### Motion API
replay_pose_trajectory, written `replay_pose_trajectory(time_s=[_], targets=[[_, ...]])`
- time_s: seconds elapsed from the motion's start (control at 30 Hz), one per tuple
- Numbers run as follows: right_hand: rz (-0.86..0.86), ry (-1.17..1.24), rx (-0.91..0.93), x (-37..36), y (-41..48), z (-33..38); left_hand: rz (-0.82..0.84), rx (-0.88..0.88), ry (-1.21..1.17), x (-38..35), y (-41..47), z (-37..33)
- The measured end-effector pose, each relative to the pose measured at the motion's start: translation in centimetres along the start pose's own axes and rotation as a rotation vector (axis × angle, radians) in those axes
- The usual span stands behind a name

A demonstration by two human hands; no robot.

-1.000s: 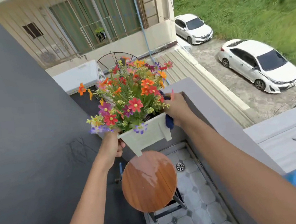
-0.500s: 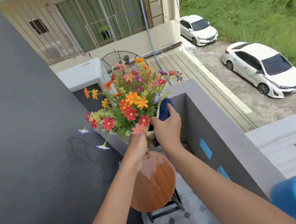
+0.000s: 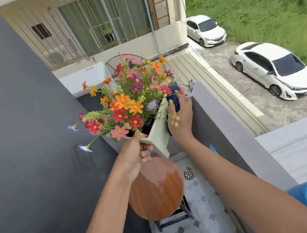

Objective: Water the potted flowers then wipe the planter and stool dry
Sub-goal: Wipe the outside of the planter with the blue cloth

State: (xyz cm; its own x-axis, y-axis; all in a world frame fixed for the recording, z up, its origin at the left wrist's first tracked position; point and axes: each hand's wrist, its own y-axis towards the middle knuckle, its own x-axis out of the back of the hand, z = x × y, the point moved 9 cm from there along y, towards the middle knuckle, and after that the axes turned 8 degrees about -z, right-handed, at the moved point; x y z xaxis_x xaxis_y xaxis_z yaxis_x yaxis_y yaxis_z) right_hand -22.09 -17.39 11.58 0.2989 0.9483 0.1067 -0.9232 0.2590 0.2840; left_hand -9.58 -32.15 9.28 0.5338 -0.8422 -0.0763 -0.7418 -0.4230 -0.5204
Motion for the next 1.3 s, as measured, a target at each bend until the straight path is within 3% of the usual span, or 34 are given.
replay_pose_trajectory(time_s=[0.17,0.37,0.7,1.03,1.2,1.3], targets=[[0.104,-0.030,0.082,-0.9,-5.5,-1.1,-0.011,0.000,-0.118,0.4,0.8,-0.8],[0.131,0.160,0.001,-1.0,-8.6,1.6,-0.105,-0.041,-0.063,1.1,1.6,-0.7],[0.049,0.062,-0.066,-1.0,-0.5,1.2,-0.082,-0.066,0.056,1.3,0.4,-0.1],[0.235,0.218,-0.165,-1.4,-10.4,-0.1,-0.216,-0.099,0.049,2.1,1.9,-1.0],[0.061,0.247,-0.176,0.2,-5.0,0.4,-0.156,-0.059,0.137,2.3,1.7,-0.3],[0.113,0.179,-0.181,0.6,-0.1,-0.1,-0.144,-0.058,0.174,3.0,1.1,-0.1]])
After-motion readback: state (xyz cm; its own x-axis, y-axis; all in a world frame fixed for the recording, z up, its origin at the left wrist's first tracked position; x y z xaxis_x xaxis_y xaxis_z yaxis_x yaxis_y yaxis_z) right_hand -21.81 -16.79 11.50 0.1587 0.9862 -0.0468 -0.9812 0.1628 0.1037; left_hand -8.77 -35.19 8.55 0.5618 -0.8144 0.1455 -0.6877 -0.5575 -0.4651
